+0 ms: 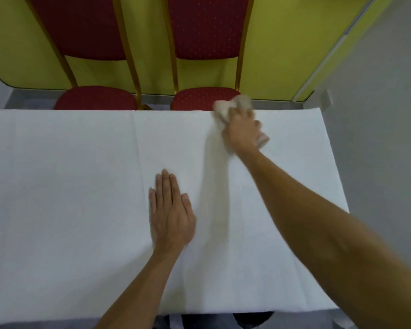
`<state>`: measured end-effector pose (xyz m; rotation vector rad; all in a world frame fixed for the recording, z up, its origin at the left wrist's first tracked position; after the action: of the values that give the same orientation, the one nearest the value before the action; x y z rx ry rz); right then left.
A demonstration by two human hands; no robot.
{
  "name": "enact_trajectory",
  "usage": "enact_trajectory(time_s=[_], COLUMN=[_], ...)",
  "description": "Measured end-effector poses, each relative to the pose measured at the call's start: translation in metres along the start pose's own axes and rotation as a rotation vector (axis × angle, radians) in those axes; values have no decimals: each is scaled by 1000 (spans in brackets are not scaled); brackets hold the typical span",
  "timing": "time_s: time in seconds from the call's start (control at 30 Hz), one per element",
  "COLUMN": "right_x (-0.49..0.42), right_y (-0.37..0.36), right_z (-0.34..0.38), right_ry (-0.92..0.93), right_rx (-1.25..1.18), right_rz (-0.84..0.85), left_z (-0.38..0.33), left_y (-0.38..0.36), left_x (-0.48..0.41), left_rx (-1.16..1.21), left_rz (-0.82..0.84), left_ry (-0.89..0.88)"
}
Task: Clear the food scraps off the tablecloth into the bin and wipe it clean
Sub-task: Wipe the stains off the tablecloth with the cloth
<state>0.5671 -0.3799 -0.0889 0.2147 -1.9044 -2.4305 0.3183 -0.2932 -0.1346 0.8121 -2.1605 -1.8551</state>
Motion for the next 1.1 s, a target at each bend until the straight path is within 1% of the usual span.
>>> enact_trajectory(time_s=[0.07,0.13,0.17,0.2,0.27,0.37,0.43,0.5,0.57,0.6,0.63,0.7,0.73,0.77,0.8,0.83,0.87,0.93,1.0,1.03,1.1], right_x=[21,35,35,30,16,-7,-10,0,25,45,69,125,147,162,171,176,178,178,183,190,211], right_y=[-9,-12,-9,-9,-3,16,34,42,40,34,26,8,4,7,10,17,23,36,49,53,49], right_z=[41,55,48,33,-10,-93,-125,-115,-72,-44,-16,26,31,29,15,-4,-28,-85,-132,-143,-132], right_ry=[226,426,473,474,363,48,-126,-254,-331,-279,-142,200,329,406,425,403,333,117,-160,-286,-432], right_rx=[-36,-99,-115,-97,-10,138,147,83,-3,-52,-88,-137,-142,-155,-157,-143,-114,-39,12,29,41], right_rz=[68,112,118,115,44,-28,-29,-28,-28,-13,6,40,74,93,88,62,25,-53,-66,-76,-105], left_z=[0,-1,-1,-1,0,1,2,3,4,4,4,5,6,7,9,12,17,29,42,46,48], left_y=[0,1,1,1,1,0,-1,-1,-1,0,1,2,2,1,1,0,-1,0,3,6,14], left_x=[0,0,-1,-1,-1,0,-1,-1,0,0,0,-1,-1,-2,-2,-1,-1,1,6,10,19], left_rx=[-2,5,10,14,20,31,38,43,44,45,49,65,80,99,118,133,142,152,155,155,153], left_rz=[-11,-12,-10,-7,-3,9,12,13,14,13,10,5,4,7,15,24,34,74,126,145,167], left_ry=[-4,-4,-4,-5,-6,-7,0,3,3,6,8,2,-5,-13,-25,-41,-63,-111,-135,-136,-115])
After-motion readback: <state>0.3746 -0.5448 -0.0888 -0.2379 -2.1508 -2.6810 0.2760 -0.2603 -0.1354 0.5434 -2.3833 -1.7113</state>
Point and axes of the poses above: each hand's wrist, its own x-axis away from the middle knuckle, its own y-axis out of the back of the hand, z = x × y, the point moved 2 cm from there along -x, towards the middle knuckle, and after that the axes turned 12 degrees about -z, right-handed, at the moved point
